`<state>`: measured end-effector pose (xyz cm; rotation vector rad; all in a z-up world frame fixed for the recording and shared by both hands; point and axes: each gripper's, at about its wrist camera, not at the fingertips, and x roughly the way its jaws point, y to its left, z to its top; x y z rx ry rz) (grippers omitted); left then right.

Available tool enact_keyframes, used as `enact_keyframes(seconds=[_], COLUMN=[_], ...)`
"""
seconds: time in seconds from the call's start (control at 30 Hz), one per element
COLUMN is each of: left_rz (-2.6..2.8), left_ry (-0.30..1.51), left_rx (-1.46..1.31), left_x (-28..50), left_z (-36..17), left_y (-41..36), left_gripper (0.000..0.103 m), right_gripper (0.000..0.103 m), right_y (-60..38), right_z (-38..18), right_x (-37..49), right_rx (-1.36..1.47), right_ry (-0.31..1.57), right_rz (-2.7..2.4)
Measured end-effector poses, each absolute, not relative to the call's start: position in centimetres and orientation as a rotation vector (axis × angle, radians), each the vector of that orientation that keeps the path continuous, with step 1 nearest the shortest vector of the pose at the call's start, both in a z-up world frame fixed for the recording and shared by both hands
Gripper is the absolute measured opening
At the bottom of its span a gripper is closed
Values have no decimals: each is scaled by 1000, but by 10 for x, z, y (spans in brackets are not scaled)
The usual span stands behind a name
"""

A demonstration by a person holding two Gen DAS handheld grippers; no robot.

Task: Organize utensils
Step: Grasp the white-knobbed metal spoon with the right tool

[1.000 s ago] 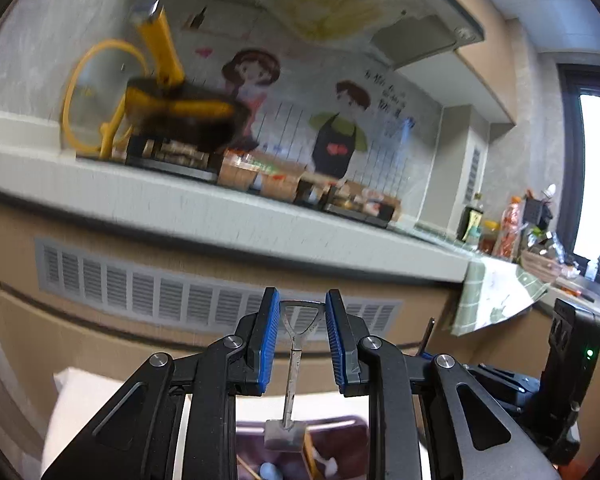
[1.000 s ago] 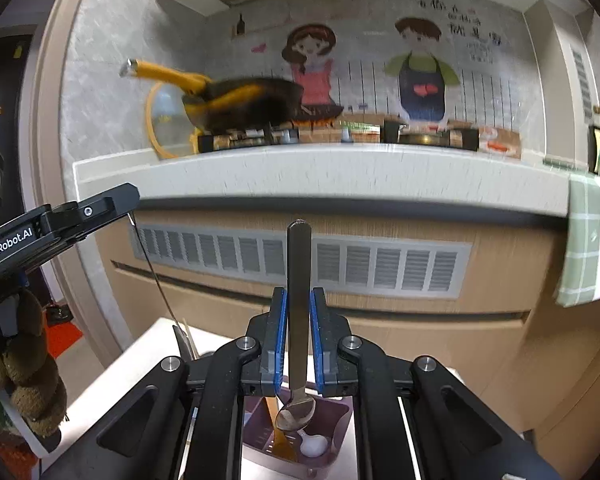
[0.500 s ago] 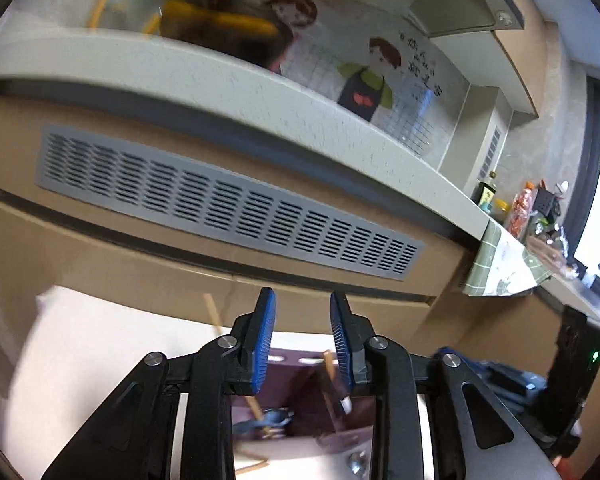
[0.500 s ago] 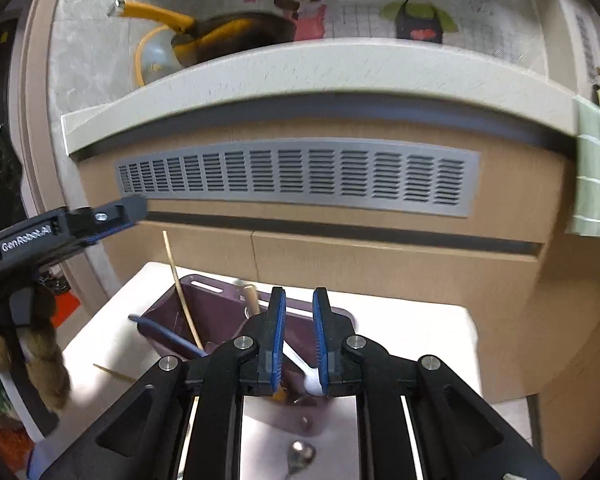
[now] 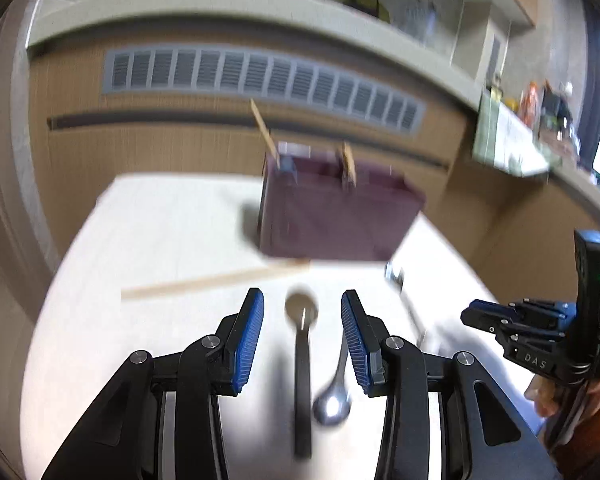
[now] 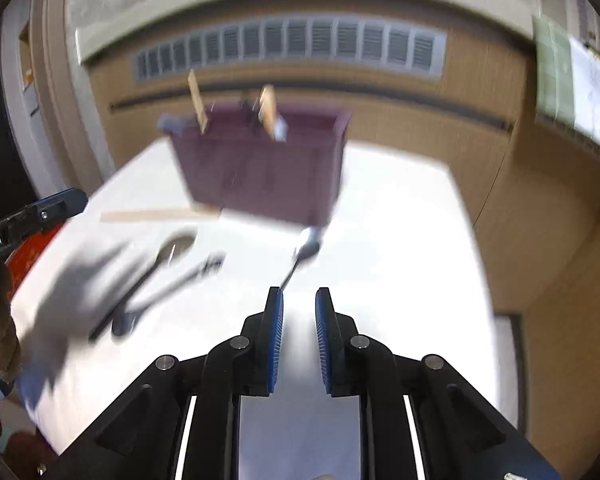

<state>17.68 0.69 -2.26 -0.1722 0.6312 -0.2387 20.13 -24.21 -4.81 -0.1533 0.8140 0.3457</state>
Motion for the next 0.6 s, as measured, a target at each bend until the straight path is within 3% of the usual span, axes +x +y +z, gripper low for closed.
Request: enact_keyframes(seconds=[0.13, 0.6], left_rz=[-219, -208], left_ry=[717, 761], left_rx=[-162, -196], left_x=[166, 168], left_z=[-49, -60], left_y=[8, 13], left_gripper=[41, 41], right_gripper=[16, 21], right_y=[-223, -207], right_z=[-66, -74], right_x=[184, 222], right_rx=[-221, -89], right_ry=[794, 858], right_rz=[344, 364])
